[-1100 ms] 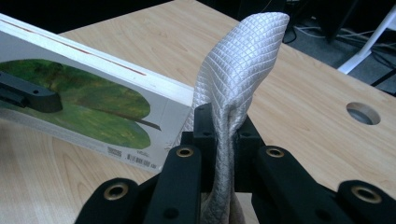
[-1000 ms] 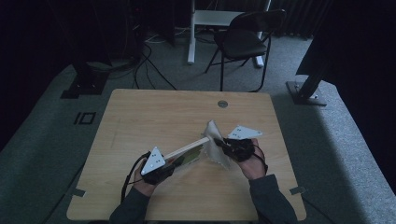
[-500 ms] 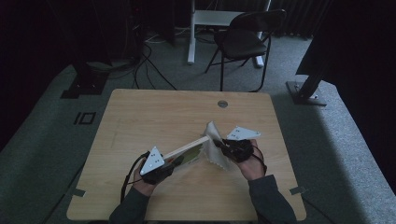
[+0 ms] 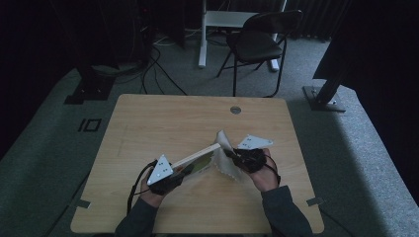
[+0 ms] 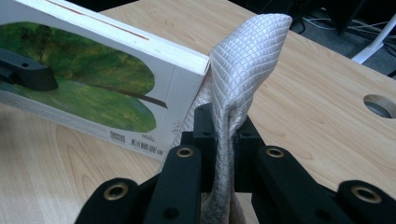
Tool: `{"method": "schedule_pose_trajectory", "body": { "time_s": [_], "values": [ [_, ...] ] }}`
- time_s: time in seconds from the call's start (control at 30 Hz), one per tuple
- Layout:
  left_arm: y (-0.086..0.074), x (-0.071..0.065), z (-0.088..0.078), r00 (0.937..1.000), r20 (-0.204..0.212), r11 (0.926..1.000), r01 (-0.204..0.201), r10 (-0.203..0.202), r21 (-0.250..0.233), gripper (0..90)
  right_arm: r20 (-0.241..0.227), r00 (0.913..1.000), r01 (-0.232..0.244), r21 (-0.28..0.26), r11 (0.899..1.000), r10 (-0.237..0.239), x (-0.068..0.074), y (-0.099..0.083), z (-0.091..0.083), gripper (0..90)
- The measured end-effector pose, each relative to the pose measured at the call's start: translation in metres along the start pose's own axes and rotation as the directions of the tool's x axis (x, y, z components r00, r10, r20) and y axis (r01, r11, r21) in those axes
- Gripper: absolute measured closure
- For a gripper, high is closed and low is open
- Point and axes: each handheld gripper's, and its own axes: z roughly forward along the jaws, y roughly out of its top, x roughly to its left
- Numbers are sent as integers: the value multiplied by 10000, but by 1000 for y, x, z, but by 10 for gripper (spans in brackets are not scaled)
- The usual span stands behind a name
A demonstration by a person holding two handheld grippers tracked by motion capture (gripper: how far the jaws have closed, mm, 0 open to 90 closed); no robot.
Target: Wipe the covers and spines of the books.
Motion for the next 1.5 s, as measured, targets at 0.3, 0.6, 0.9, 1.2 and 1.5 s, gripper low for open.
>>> {"method": "schedule_pose_trajectory", "body": {
  "time_s": [0.3,0.6,0.9,1.2,1.5],
  "values": [
    [1,0,-1,10000,2,10000,21,-21,-51,781,-110,9999,45,149,9999,-43,3,-2,4,840],
    [2,1,-2,9998,141,9997,165,-162,-170,781,-189,9998,61,214,9998,-57,4,-3,7,840],
    [3,1,-3,9996,193,9995,203,-199,-222,782,-306,9995,100,310,9995,-91,7,-5,12,840],
    [4,1,-4,9996,210,9995,172,-167,-262,782,-416,9991,37,375,9993,-21,8,-8,15,840],
    [6,0,-5,9996,248,9993,176,-168,-321,782,-560,9984,99,506,9987,-70,12,-11,19,840]
  ]
}}
